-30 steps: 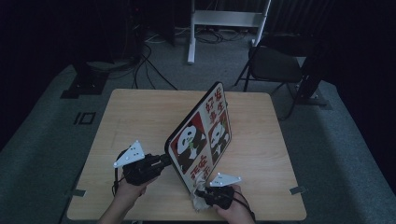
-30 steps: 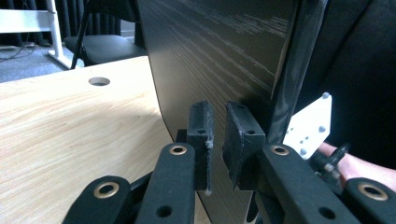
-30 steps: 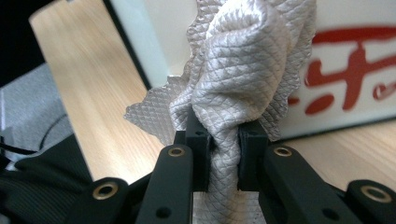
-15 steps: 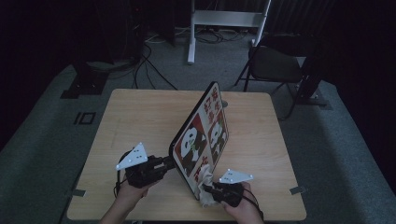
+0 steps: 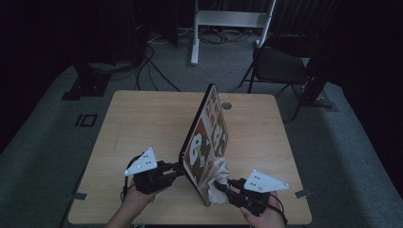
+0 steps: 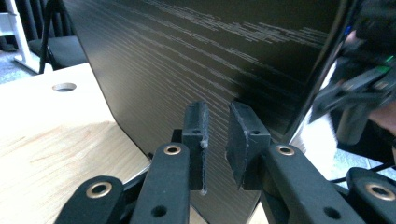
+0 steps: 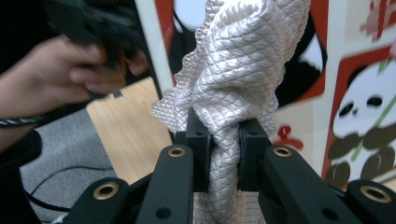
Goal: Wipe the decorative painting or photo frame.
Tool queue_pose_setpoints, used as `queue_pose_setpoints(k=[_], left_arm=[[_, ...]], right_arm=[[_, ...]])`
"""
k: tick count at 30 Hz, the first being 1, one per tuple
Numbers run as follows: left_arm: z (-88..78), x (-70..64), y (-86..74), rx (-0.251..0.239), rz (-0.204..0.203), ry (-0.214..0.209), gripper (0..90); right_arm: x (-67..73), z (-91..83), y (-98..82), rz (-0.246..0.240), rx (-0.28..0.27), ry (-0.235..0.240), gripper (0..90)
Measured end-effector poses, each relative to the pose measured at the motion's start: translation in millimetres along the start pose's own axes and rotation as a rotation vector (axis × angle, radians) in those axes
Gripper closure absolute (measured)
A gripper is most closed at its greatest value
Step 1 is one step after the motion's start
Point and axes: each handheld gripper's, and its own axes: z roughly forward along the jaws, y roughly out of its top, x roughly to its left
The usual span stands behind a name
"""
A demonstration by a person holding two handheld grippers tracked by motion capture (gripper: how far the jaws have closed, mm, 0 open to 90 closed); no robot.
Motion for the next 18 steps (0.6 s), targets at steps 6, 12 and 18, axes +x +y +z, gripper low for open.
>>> queue_pose_setpoints(k=[6,12,18], left_arm=[[5.0,-5.0,3.0,0.002,0.018,-0.016,76.2],[8.3,-9.5,6.8,-0.028,0.042,-0.017,77.0],[11.9,-13.2,9.7,-0.020,0.042,-0.040,76.9]], right_arm=[[9.6,-12.8,18.6,-0.024,-0.080,0.031,79.0],[24.0,-24.2,38.2,-0.067,-0.166,0.064,78.9],[36.6,-16.5,52.2,-0.107,-0.190,0.121,78.5]])
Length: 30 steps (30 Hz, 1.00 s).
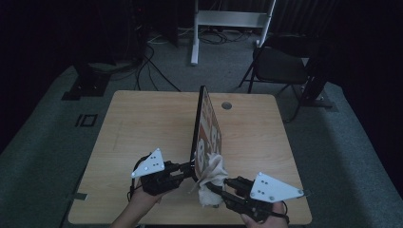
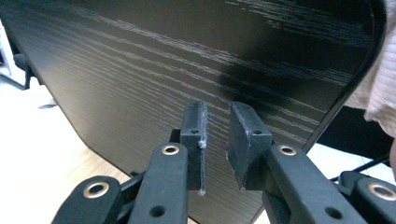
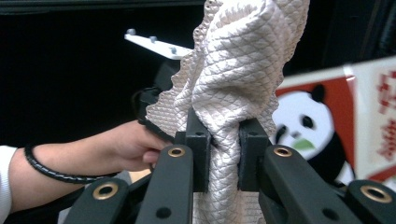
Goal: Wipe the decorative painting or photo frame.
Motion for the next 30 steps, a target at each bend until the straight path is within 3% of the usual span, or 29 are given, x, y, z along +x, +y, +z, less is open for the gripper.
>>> queue_pose_setpoints(k=[6,13,30], left_arm=[[0.7,-1.1,0.3,0.011,0.011,-0.002,76.9],[0.0,-0.8,0.6,0.012,0.013,-0.001,76.9],[-1.0,2.2,-0.8,0.018,0.009,0.000,76.6]], right_arm=[[-2.7,18.2,0.3,-0.029,0.021,-0.039,73.0],[-4.7,23.6,-7.7,-0.045,0.077,-0.050,68.3],[-15.0,28.4,-55.8,0.029,0.208,-0.072,67.0]])
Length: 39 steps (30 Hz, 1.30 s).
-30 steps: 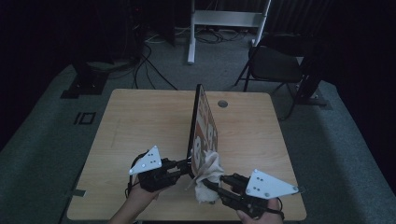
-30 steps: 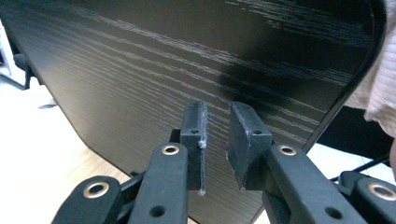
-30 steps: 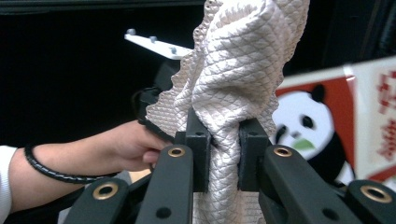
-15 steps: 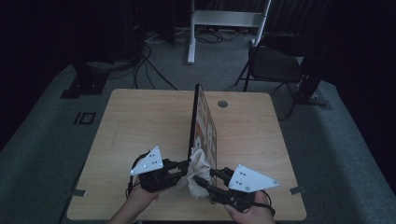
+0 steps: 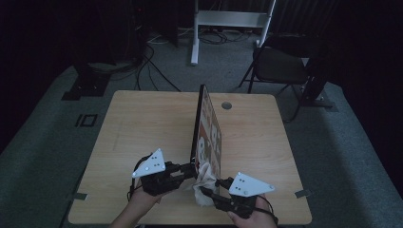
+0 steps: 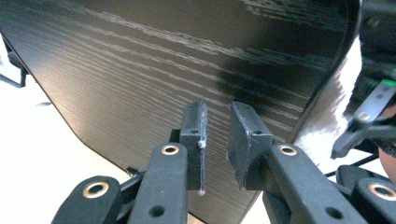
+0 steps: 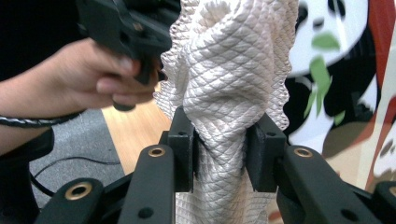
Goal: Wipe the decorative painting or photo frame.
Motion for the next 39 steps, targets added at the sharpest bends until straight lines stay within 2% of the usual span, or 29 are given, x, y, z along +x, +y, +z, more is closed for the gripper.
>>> queue_pose_setpoints(k=[7,13,24,39], left_arm=[[-1.6,1.1,-0.2,-0.001,-0.005,0.007,76.6],[-2.6,2.7,-0.3,-0.001,-0.009,0.014,76.7],[-4.1,4.6,-0.5,0.001,-0.014,0.026,76.7],[-5.6,5.8,-0.2,-0.003,-0.019,0.023,75.4]], right_arm=[[-4.7,6.2,-22.8,0.052,0.048,-0.013,67.1],[-9.7,11.9,-43.4,0.088,0.110,-0.017,67.0],[-15.9,20.1,-69.0,0.125,0.192,-0.032,67.1],[-26.5,29.3,-102.8,0.178,0.304,-0.056,67.1]])
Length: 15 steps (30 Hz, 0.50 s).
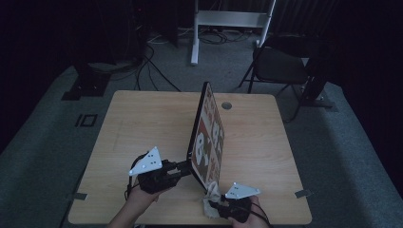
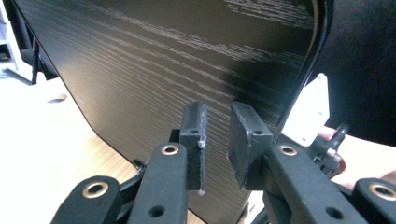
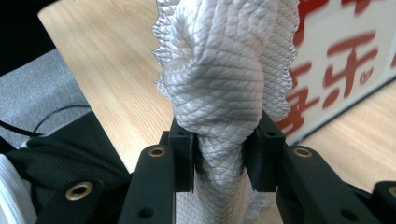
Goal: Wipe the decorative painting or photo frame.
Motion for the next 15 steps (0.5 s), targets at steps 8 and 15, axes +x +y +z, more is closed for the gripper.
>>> queue_pose_setpoints(k=[8,15], left_arm=[[-0.7,-0.3,0.0,0.000,0.003,-0.002,75.0],[-1.0,-0.1,-0.5,-0.001,0.001,-0.006,74.4]], right_arm=[[-6.0,6.6,-11.2,0.028,0.042,-0.009,69.1],[-12.7,13.0,-24.8,0.075,0.077,-0.006,69.7]])
